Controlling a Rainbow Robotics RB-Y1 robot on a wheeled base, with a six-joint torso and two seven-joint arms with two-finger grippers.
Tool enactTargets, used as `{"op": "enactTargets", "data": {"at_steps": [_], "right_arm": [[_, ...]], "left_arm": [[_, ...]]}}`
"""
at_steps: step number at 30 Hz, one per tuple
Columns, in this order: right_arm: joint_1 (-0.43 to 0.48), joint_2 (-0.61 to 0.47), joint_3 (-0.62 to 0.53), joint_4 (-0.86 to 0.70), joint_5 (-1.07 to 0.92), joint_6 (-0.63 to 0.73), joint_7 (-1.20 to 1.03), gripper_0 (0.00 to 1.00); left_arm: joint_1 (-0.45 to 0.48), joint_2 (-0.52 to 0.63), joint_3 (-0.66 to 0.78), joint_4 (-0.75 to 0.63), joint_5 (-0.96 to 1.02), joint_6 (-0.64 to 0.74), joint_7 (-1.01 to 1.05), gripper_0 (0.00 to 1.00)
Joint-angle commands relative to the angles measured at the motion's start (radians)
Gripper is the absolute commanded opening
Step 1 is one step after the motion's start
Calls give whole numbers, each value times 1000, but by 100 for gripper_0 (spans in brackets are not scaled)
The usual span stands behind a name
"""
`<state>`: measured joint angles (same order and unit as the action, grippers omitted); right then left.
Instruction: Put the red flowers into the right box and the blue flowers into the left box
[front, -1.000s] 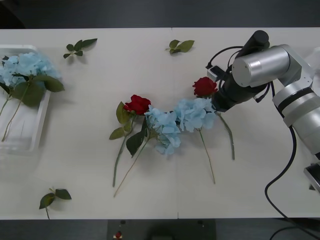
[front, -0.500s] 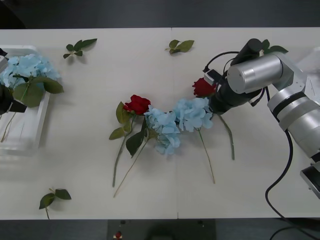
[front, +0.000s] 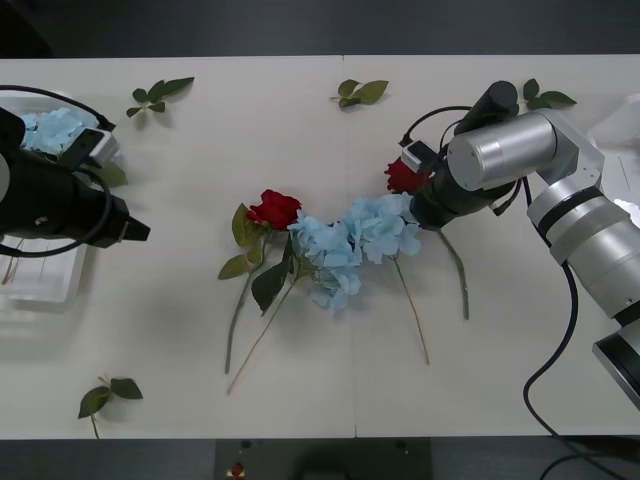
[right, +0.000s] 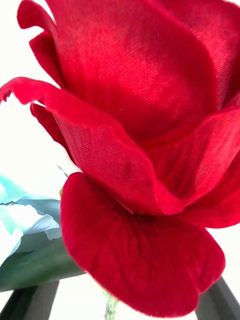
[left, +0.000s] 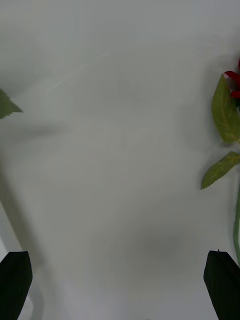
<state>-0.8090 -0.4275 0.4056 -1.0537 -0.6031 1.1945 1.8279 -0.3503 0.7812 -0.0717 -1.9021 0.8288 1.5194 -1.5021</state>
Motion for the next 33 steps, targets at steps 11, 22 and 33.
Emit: {"op": "enactTargets", "data": {"at_steps": [11,22,33], "right_arm": [[-32,44,16,41,6,-64,48,62],[-32,46,32,44,9,-73,51,0],[-33,29,9,46,3,-73,53,0]], "left_arm": [[-145,-7,-339,-14,-149,-119,310,100],[-234,-33,-490,127,-89,-232,315,100],[-317,-143,-560,265,-148,-232,290,100]]}}
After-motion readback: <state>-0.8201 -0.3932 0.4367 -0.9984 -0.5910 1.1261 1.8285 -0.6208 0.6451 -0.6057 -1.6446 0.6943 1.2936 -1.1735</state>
